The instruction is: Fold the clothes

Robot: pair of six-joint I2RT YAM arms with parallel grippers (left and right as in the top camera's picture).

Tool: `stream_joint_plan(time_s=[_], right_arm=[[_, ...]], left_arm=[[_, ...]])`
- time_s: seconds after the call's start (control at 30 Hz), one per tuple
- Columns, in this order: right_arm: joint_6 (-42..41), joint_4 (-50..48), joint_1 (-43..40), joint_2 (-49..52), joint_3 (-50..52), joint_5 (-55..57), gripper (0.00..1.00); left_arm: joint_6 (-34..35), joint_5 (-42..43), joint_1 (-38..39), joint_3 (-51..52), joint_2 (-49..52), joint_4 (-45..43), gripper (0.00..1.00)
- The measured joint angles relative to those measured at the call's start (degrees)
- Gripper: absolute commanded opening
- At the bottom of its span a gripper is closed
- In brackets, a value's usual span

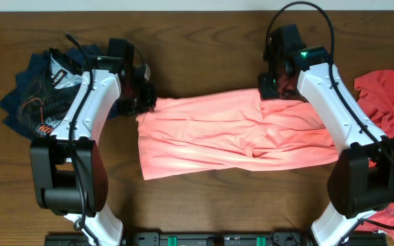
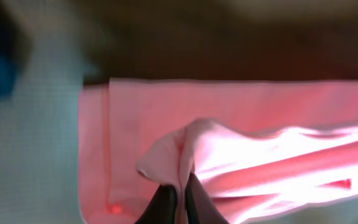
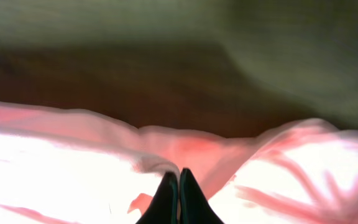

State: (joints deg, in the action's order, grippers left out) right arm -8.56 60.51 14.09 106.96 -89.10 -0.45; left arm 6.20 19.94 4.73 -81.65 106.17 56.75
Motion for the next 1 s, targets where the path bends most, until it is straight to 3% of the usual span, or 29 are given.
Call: stream_joint_plan(time_s=[0.37, 1.0], right_arm=[[-0.2, 11.0, 0.0, 0.2, 2.3, 0.5, 0.01], [-0.2, 15.5, 0.0, 0.2, 9.6, 0.2, 0.01]], left_arm=[[0.0, -0.6, 0.3, 0.0, -0.2, 11.9, 0.06], [0.0, -0.4, 0.3, 5.2, -0.2, 15.6, 0.06]])
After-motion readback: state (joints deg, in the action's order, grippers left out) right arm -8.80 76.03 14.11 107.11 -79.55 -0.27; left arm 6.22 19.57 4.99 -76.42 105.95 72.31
